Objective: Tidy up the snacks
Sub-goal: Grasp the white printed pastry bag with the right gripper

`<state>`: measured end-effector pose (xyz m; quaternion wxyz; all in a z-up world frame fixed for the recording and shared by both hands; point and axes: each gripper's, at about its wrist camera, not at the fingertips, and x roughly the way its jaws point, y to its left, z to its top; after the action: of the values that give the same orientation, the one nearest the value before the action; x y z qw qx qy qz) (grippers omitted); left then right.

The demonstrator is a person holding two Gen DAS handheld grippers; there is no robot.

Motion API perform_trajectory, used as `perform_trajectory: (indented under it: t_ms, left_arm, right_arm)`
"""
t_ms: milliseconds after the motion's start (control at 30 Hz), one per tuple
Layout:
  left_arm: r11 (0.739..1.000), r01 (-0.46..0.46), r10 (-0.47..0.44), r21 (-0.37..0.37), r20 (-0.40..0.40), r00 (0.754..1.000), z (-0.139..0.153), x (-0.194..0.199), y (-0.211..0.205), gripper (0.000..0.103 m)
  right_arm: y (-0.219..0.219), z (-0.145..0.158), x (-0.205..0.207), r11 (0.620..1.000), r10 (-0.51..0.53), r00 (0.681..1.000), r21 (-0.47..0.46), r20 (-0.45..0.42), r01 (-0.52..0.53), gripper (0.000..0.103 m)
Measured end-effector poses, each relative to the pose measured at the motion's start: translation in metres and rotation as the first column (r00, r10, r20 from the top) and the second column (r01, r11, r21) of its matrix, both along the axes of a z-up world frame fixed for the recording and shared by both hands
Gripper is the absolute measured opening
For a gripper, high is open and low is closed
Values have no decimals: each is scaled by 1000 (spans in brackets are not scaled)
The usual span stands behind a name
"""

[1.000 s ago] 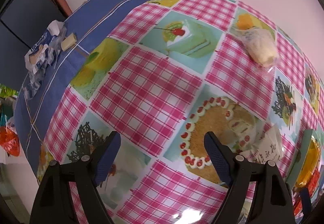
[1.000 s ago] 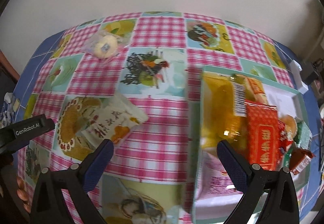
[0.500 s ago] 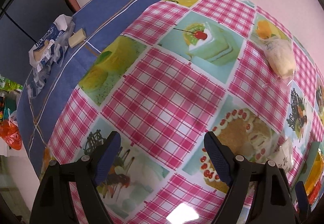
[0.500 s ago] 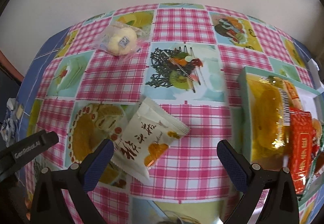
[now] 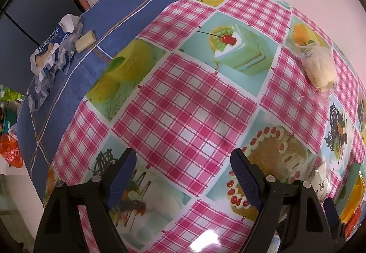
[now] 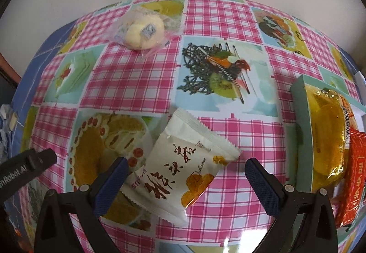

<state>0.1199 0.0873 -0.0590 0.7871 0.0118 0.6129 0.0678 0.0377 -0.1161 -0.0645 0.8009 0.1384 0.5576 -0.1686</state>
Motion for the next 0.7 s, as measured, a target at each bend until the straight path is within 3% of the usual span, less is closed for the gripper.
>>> perform_trajectory:
  t_ms: [467, 700]
  left_arm:
    - [999, 5, -6, -34, -9, 1000, 2, -1, 4, 85]
    - [998, 21, -22, -59, -12, 1000, -5, -2, -10, 85]
  right_arm:
    - [-25, -4, -29, 999, -34, 999, -4, -23, 34, 103]
    - [-25, -1, -26, 1000, 16, 1000, -13, -9, -16, 103]
